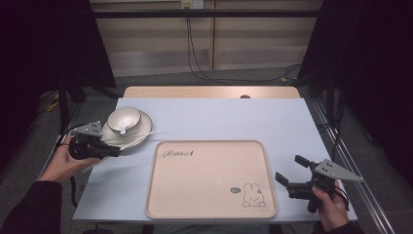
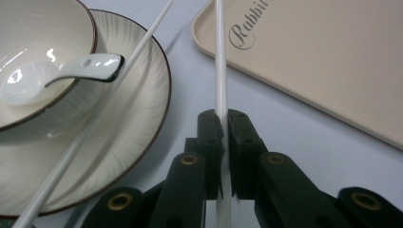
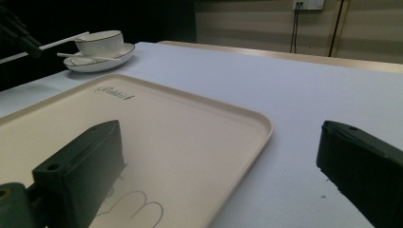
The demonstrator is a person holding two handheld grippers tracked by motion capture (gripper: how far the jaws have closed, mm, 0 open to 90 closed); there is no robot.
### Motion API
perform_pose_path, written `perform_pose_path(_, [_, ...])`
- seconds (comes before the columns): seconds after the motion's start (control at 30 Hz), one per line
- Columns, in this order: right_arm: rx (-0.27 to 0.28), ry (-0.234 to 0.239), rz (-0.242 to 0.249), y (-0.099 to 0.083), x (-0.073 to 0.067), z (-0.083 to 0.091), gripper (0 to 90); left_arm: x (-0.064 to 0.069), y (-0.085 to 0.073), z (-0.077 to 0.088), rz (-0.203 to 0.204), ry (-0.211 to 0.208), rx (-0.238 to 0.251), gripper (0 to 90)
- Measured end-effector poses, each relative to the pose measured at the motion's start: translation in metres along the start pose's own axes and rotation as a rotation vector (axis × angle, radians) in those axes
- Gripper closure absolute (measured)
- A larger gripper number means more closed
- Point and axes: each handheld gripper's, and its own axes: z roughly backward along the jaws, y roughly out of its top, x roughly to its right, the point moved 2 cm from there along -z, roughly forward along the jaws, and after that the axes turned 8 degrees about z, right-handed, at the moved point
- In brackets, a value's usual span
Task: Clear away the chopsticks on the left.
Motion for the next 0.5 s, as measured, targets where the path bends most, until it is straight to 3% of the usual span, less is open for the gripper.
perform_pose_path(0.2, [0.0, 0.008, -0.004, 0.0, -0.001, -0.001, 1.5, 0.01, -0.004, 0.004, 0.088, -0.007, -0.004, 84.7])
perform_pose_path(0.5, [0.0, 0.008, -0.004, 0.0, -0.001, -0.001, 1.5, 0.032, -0.008, 0.008, 0.187, 0.012, 0.039, 84.8])
